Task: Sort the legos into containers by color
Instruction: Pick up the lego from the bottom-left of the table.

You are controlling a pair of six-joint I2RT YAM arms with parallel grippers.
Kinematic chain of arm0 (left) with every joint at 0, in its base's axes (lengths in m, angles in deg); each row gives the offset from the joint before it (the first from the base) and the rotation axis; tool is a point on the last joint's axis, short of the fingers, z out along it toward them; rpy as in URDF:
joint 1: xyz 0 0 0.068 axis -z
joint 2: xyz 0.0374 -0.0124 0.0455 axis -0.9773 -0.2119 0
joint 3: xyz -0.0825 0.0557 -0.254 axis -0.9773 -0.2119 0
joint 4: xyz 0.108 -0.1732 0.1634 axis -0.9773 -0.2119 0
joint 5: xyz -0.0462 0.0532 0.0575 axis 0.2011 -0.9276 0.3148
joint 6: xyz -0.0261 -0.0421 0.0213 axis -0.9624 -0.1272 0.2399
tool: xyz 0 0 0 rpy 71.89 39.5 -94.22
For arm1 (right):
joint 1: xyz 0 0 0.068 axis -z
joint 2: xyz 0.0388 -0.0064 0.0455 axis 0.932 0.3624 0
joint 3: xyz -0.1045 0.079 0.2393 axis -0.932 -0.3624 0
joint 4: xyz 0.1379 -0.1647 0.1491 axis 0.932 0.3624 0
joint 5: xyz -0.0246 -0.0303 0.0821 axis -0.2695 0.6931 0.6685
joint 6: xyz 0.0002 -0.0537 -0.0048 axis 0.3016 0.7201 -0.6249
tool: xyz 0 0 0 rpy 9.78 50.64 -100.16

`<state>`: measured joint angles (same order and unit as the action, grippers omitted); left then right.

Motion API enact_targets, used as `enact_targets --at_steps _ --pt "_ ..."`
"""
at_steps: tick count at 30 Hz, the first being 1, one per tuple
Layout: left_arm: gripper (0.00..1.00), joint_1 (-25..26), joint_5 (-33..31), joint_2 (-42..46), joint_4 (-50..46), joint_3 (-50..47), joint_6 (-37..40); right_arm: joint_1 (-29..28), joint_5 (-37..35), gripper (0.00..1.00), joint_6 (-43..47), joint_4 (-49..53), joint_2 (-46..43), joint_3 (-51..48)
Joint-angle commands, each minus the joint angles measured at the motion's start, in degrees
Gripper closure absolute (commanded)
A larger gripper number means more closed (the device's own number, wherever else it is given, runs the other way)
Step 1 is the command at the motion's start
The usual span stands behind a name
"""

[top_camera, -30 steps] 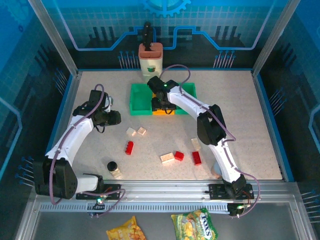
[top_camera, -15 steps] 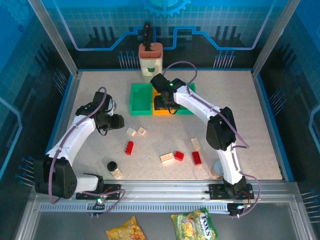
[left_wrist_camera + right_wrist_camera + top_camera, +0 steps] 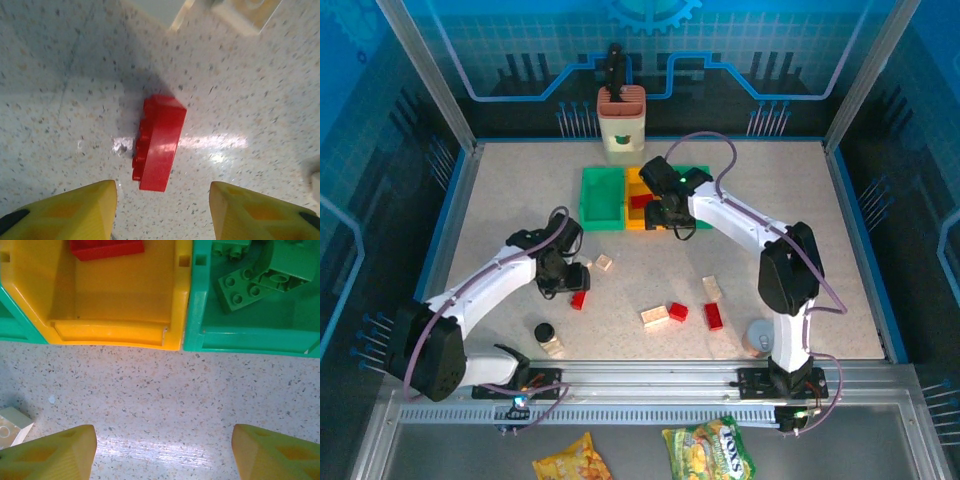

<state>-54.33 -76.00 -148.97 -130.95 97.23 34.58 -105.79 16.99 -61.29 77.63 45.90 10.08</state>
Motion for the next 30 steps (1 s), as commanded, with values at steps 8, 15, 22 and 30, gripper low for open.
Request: enact_targets --at_steps 8,15,22,30 --pt "0.46 4.34 -2.12 -4.14 2.62 -3.84 -4.37 1.24 1.7 0.28 -0.54 -1.93 -3.41 -3.88" --pt "0.5 5.52 -2.55 -9.02 4.55 -4.33 -3.54 1.62 1.95 0.29 -1.16 -2.38 -4.26 -5.34" --pt "0.61 6.38 -2.62 -10.43 4.92 -4.26 -3.24 1.71 1.77 0.3 -1.77 -2.66 -5.35 -6.55" --pt "0.69 6.61 -2.53 -9.7 4.61 -4.02 -3.36 1.79 1.34 0.31 -1.92 -2.53 -6.41 -7.34"
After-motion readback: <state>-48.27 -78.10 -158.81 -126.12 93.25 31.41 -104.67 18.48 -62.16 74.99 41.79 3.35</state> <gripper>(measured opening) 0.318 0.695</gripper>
